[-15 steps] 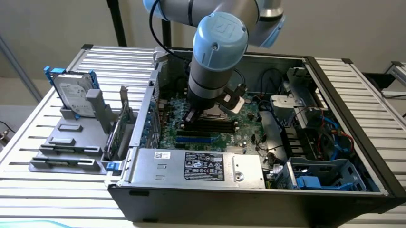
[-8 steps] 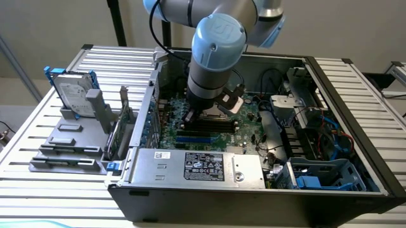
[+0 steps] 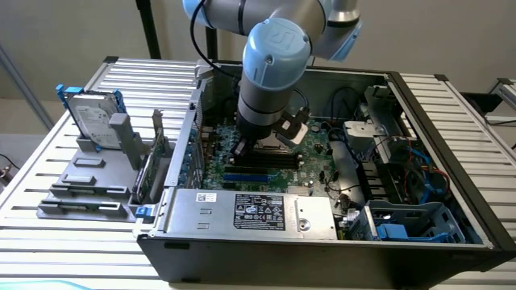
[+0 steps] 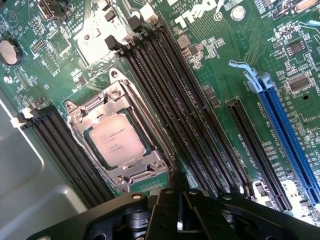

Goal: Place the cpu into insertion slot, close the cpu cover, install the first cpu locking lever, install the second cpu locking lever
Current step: 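Install the second cpu locking lever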

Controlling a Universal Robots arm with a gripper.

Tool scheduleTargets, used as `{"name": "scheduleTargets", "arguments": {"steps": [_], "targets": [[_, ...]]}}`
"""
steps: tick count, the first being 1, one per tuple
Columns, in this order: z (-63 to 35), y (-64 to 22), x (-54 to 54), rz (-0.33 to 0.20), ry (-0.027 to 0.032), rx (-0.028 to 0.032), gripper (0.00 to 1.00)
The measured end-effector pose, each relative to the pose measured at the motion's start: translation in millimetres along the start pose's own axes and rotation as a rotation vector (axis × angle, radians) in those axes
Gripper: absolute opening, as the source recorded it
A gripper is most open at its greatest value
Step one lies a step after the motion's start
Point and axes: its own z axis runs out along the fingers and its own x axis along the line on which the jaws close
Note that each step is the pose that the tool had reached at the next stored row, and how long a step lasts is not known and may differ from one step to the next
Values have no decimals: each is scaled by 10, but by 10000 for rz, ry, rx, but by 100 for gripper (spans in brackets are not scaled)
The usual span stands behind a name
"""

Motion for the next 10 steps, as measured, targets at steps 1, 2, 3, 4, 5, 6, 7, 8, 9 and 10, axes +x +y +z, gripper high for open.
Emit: {"name": "scheduleTargets", "arguments": {"steps": [1, 2, 3, 4, 5, 6, 7, 8, 9, 10], "targets": [[0, 0, 0, 2, -28, -16, 11], [-1, 0, -1, 4, -54, -31, 11], [-1, 0, -1, 7, -77, -45, 11], [-2, 0, 0, 8, -94, -54, 11], [-5, -1, 0, 9, -112, -65, 11], [-10, -3, 2, 11, -127, -75, 11], [-18, -4, 5, 11, -139, -84, 11], [-29, -8, 8, 12, -147, -91, 11], [-47, -12, 14, 12, -160, -97, 11], [-70, -18, 19, 14, -173, -103, 11]]}}
